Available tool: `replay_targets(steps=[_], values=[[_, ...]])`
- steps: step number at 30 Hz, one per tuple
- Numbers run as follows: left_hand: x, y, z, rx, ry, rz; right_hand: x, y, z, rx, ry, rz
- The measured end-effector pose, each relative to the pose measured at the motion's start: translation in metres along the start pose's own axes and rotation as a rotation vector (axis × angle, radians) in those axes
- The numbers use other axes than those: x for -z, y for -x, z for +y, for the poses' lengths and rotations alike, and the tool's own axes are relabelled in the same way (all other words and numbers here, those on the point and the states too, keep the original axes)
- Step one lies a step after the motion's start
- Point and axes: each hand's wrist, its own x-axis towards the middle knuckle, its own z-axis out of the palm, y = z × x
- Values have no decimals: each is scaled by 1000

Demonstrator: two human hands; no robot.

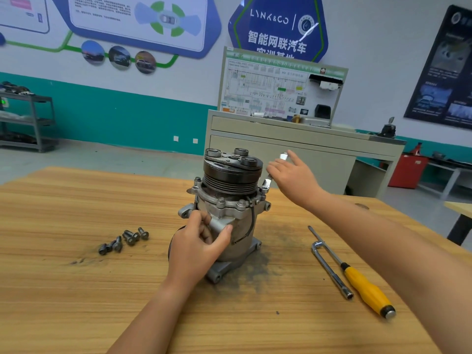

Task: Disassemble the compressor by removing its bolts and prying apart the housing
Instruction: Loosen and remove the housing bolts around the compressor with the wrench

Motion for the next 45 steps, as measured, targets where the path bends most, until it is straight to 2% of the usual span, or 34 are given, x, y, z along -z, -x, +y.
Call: replay_targets(steps=[1,3,6,8,11,13,14,17,20,28,34,45], values=[[0,0,0,1,8,-6,-1,-3,-3,15,-39,103],[-1,0,-1,4,27,-13,0,-9,-7,30,-118,155],[-1,1,0,7,54,-10,-2,-11,-4,-6,-143,31],[-1,1,-2,-5,43,-15,1,-6,-4,-164,-312,140],[-1,1,-3,-7,29,-15,26,10,-10,-548,-706,291],[-1,1,-2,-11,30,-10,41,23,-11,-611,-902,291],[-1,1,-1,-13,32,-8,49,31,-11,-574,-856,216],[0,1,1,-7,49,-2,65,52,-10,-419,-545,-155],[0,2,3,-6,49,0,70,60,-18,-369,-353,-337],[-1,1,2,-4,47,-4,91,48,-36,-241,-101,-511],[-1,1,0,13,59,1,114,37,-34,18,161,-579],[-1,1,2,20,60,-14,87,19,0,124,208,-635]])
